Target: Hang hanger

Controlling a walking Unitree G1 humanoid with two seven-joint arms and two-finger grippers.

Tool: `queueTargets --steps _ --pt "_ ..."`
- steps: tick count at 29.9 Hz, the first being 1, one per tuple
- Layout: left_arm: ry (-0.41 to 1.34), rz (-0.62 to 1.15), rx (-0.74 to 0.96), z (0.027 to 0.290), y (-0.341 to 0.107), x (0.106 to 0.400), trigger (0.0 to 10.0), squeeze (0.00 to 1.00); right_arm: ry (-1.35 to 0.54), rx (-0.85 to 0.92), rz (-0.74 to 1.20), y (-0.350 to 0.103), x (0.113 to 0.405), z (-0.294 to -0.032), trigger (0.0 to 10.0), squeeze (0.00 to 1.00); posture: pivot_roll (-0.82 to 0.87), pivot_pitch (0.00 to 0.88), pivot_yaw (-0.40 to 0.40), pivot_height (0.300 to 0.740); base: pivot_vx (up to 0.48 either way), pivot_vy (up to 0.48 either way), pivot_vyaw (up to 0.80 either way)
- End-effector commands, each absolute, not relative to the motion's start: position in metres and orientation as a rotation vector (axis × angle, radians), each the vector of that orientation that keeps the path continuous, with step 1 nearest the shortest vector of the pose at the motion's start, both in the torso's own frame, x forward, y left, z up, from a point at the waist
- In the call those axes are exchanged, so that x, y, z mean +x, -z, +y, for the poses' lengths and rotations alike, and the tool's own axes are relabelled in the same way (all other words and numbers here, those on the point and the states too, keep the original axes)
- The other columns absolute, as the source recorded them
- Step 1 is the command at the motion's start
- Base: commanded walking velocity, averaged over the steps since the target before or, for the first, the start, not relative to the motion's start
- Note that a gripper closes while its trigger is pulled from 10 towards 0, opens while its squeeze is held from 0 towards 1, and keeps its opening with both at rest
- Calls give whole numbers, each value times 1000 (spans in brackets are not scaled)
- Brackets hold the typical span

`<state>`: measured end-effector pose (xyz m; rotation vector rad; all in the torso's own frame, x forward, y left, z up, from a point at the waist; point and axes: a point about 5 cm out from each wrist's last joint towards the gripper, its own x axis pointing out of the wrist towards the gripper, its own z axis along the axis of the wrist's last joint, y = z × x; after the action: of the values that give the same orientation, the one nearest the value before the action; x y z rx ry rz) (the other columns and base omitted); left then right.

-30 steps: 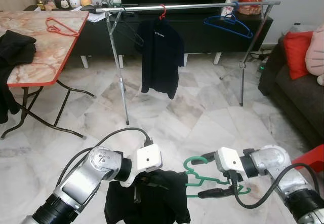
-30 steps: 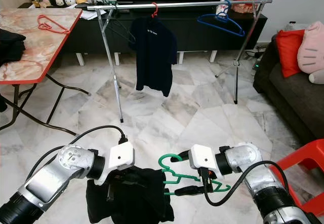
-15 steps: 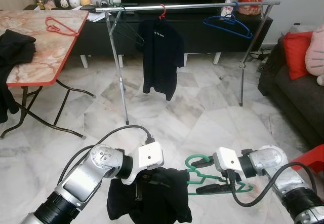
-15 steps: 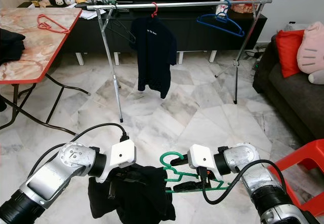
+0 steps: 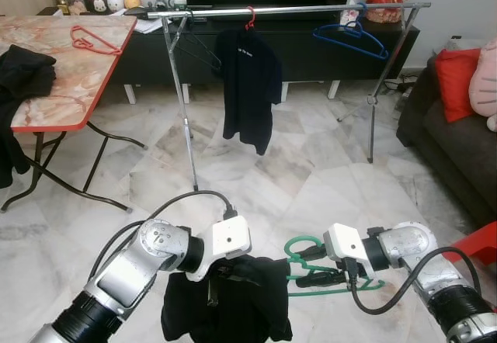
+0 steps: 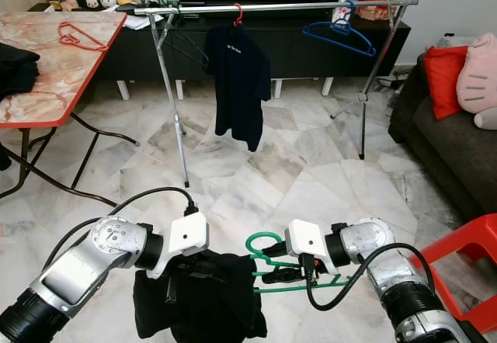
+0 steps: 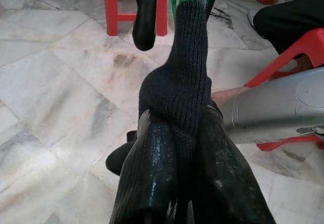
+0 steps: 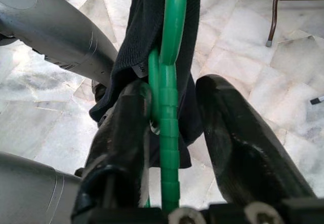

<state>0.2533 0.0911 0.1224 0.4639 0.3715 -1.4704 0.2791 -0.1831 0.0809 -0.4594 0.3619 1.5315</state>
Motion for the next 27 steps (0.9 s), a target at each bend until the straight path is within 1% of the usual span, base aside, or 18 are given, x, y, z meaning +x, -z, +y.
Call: queueTargets --steps 1,27 --pt "1486 326 498 86 -133 255 10000 0 -1537 -483 361 -82 281 -181 0 0 -17 0 -67 740 0 0 0" --pt "1471 321 501 87 -134 257 10000 0 -1521 -479 358 -78 280 -178 0 0 -15 0 -61 740 0 0 0"
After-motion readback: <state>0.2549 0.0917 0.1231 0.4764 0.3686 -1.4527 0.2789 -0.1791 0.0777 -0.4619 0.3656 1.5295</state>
